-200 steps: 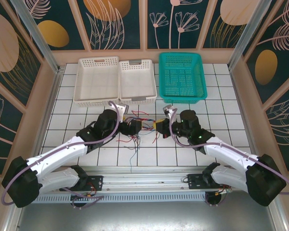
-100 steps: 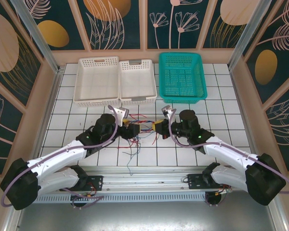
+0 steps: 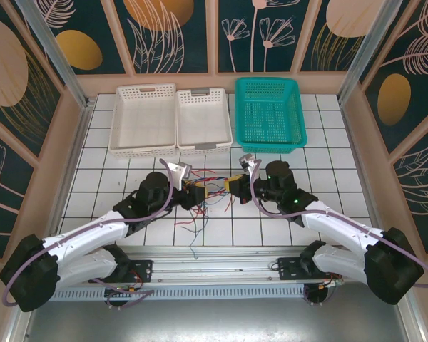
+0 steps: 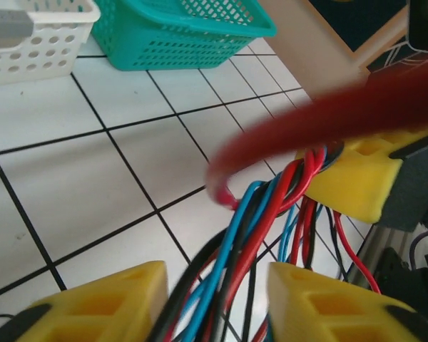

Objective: Untangle the cables

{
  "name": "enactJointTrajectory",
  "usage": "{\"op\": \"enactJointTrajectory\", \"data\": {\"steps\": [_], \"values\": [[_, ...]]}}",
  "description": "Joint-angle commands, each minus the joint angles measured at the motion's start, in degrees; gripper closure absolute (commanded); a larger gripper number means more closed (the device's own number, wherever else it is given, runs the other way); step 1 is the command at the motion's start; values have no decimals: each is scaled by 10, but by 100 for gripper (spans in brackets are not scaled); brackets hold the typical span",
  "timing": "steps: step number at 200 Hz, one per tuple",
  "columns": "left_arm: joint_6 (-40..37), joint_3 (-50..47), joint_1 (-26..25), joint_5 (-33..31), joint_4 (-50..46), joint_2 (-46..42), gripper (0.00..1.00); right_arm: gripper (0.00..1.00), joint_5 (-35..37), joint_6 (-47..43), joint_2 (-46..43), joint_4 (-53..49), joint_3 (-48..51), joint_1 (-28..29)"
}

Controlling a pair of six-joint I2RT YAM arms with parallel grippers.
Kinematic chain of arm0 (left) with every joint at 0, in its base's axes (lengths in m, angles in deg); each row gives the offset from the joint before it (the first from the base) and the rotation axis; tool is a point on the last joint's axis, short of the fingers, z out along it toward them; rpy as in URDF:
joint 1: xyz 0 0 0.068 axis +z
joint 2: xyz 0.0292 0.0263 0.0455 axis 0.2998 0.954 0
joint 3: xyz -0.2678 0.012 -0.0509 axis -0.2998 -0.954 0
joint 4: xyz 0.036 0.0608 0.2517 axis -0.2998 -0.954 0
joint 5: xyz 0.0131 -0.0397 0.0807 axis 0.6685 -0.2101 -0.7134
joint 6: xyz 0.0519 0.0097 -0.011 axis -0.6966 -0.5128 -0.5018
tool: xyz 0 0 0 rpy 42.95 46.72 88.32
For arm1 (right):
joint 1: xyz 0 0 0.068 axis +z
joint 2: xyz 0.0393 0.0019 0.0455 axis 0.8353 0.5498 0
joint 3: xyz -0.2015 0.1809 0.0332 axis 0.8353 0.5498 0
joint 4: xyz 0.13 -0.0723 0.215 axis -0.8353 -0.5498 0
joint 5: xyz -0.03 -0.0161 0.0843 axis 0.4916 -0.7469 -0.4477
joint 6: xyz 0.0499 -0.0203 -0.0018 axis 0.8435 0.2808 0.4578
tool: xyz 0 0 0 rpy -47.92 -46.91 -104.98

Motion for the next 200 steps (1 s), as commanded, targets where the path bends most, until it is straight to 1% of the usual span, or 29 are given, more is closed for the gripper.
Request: {"op": "enactJointTrajectory", "data": {"steps": [1, 8, 22, 50, 60, 70, 81, 89, 98, 126, 138, 149, 162, 177, 188, 200], "values": [[4, -12, -4, 10, 25, -10, 77, 100, 12, -4, 2, 10, -27, 5], [7, -14, -4, 8, 27, -10, 86, 100, 13, -4, 4, 10, -28, 6], [12, -17, -3, 4, 34, -9, 100, 100, 17, -1, 9, 9, -31, 8], [36, -32, -3, -19, 54, -10, 100, 100, 24, 24, 9, 14, -34, 9], [48, -39, -3, -30, 67, -13, 100, 87, 14, 39, 6, 26, -30, 9], [64, -50, -4, -45, 84, -20, 100, 68, 6, 61, 3, 41, -26, 9], [85, -61, -3, -68, 102, -29, 100, 52, -2, 90, 2, 59, -21, 9], [103, -69, -4, -85, 114, -37, 100, 43, -4, 114, 1, 71, -18, 10], [121, -80, -3, -99, 131, -43, 100, 38, -5, 143, 3, 86, -15, 11], [168, -104, -4, -146, 173, -66, 100, 33, -1, 223, 12, 123, -3, 24], [185, -113, -3, -162, 192, -74, 100, 32, 15, 257, 21, 135, 3, 38], [198, -121, -3, -172, 210, -75, 100, 32, 30, 283, 37, 134, 0, 51], [208, -123, -4, -183, 224, -72, 100, 32, 36, 307, 57, 156, 2, 68], [216, -126, -3, -192, 235, -68, 100, 32, 64, 328, 79, 163, -1, 85], [220, -127, -4, -194, 246, -66, 100, 33, 81, 347, 94, 172, -4, 91], [224, -128, -4, -193, 255, -64, 100, 34, 77, 366, 115, 196, -4, 91]]}}
